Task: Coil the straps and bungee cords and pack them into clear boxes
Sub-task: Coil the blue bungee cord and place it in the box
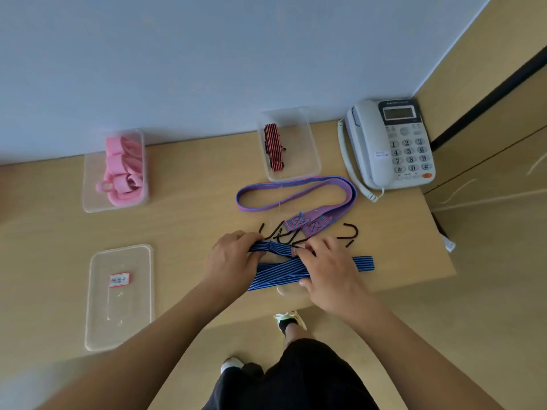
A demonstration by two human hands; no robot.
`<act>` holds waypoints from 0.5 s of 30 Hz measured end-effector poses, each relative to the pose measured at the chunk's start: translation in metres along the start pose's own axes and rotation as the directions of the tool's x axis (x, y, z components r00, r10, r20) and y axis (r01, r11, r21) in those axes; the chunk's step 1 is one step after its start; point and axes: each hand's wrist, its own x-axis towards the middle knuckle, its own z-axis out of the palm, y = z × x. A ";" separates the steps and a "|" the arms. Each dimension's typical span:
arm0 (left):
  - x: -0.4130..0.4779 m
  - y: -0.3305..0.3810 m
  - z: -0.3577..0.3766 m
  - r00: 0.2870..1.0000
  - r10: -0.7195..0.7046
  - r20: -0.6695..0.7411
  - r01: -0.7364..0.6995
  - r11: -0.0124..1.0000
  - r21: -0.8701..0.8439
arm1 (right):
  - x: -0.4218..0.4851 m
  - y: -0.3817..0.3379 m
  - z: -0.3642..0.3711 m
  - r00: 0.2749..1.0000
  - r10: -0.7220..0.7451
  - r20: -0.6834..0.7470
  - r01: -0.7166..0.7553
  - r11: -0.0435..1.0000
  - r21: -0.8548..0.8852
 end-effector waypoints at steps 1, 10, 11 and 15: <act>-0.001 0.002 -0.003 1.000 0.009 0.007 -0.009 1.000 -0.012 | -0.001 -0.001 0.000 1.000 0.004 0.015 -0.004 1.000 -0.008; -0.025 0.017 -0.026 1.000 0.023 0.009 -0.022 0.997 -0.071 | -0.017 -0.018 -0.014 0.999 0.032 -0.033 -0.034 0.998 -0.058; -0.028 0.018 -0.030 1.000 0.031 -0.006 -0.031 0.996 -0.080 | -0.019 -0.020 -0.018 0.996 0.032 -0.080 -0.037 0.997 -0.068; -0.039 0.029 -0.053 0.995 0.054 -0.088 -0.066 0.989 -0.135 | -0.025 -0.028 -0.045 0.965 -0.003 -0.262 -0.018 0.997 -0.077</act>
